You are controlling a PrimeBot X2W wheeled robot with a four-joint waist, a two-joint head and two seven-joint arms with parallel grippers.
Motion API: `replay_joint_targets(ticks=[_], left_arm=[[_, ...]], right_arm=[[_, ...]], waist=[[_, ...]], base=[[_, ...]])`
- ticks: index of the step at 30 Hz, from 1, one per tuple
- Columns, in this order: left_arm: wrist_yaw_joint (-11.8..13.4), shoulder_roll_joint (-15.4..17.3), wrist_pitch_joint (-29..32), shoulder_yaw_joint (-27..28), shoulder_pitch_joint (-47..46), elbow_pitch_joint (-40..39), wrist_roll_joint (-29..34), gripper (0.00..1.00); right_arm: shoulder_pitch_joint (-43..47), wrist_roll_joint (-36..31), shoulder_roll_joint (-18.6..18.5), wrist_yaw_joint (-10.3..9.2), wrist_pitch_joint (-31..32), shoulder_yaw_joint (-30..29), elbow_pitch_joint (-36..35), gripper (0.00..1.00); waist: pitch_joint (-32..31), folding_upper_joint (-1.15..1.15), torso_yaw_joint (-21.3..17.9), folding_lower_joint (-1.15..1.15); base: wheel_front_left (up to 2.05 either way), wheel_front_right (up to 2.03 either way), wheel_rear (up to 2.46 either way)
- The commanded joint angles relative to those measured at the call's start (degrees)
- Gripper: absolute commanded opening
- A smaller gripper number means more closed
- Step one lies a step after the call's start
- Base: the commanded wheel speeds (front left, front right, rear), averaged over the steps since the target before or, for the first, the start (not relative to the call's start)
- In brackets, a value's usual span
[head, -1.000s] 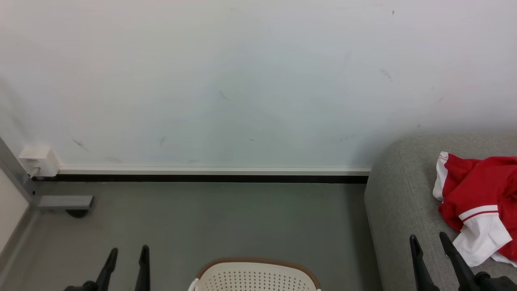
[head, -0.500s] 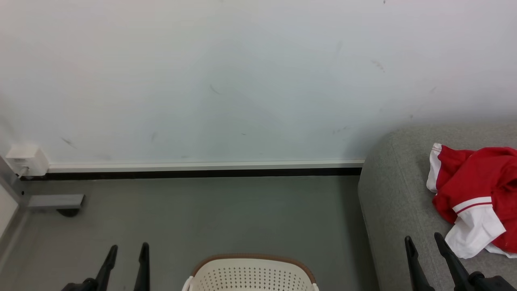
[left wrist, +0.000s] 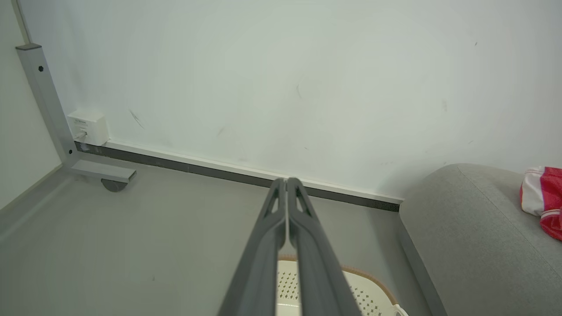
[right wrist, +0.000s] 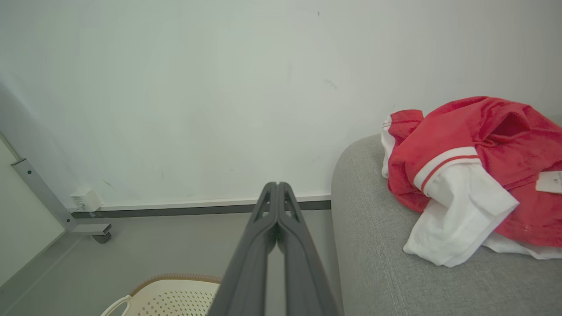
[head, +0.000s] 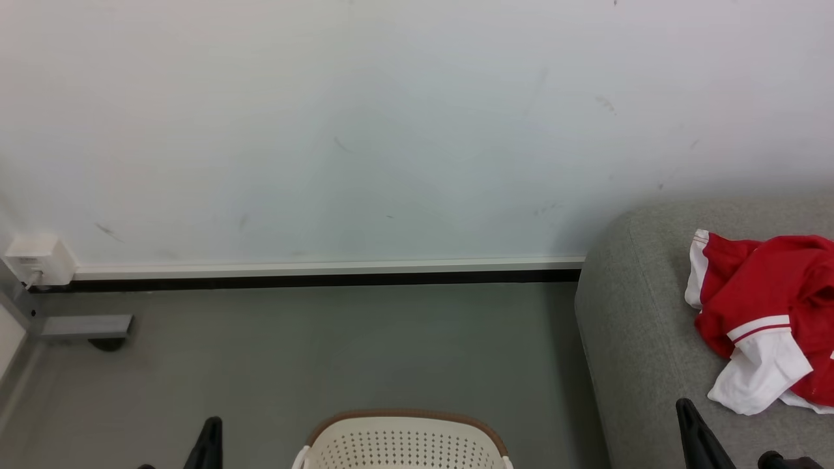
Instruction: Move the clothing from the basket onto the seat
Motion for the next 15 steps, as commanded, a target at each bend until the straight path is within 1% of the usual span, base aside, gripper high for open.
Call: replay_joint_targets(ticks=[1, 15], left_arm=[[0.0, 0.4, 0.4, 0.5, -1.5, -0.8, -2.1, 0.00], [-0.1, 0.3, 3.8, 0.5, -2.7, -1.4, -16.6, 0.00]], right_arm=[[-1.1, 2.0, 0.0, 0.00, 0.2, -0.6, -0.8, 0.00], [-2.7, 15.3, 0.4, 0.00, 3.7, -2.6, -0.5, 0.00]], waist=[[0.0, 0.00, 0.0, 0.00], [0.4, 0.00, -0.1, 0.00]], base=[[0.00, 0.00, 0.00], [0.00, 0.00, 0.00]])
